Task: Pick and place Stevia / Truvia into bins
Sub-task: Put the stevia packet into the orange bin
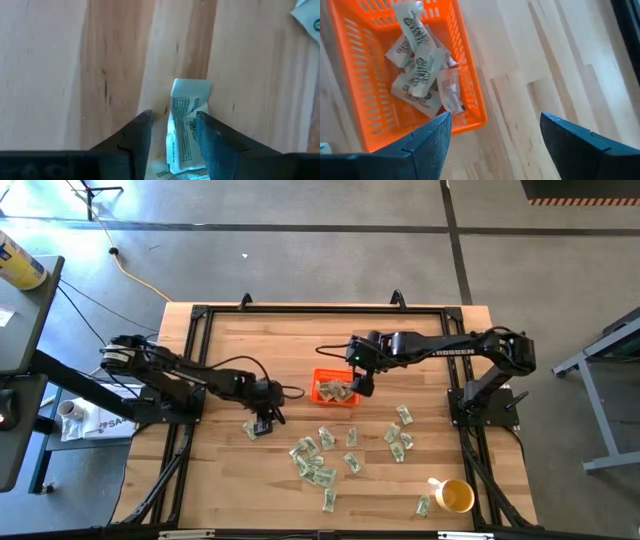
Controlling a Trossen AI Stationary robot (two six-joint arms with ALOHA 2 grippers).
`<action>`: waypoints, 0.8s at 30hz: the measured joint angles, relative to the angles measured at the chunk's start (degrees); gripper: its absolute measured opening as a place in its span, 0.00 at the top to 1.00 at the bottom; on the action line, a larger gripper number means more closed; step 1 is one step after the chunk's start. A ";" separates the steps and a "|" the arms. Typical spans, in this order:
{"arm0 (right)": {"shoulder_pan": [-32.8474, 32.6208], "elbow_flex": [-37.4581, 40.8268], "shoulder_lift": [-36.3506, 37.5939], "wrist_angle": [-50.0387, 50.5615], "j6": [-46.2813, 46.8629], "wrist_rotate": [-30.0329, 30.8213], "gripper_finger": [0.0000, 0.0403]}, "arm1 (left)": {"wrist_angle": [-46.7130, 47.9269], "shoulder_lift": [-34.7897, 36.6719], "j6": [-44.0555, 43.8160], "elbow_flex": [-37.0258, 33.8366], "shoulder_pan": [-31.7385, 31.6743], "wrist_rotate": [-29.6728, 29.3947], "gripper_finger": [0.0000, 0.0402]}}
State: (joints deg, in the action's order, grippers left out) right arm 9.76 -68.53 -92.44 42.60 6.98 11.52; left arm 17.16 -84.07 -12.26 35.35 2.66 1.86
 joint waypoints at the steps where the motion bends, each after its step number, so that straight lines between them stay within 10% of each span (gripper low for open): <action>1: 0.00 0.02 0.00 0.23 -0.03 0.31 0.27 | 0.11 -0.04 -0.01 0.00 0.00 -0.57 0.55; 11: 0.79 0.04 1.10 1.79 -2.09 2.96 0.27 | -0.02 -0.33 -0.42 1.47 -0.13 -8.10 0.94; 24: 4.96 0.06 10.85 2.96 -4.08 4.89 0.27 | 5.27 1.30 2.73 17.23 -2.33 -10.87 0.95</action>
State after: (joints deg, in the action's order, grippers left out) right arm 14.72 -68.47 -81.59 45.56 2.91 16.41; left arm 22.43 -82.77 -9.53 52.58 0.33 -9.01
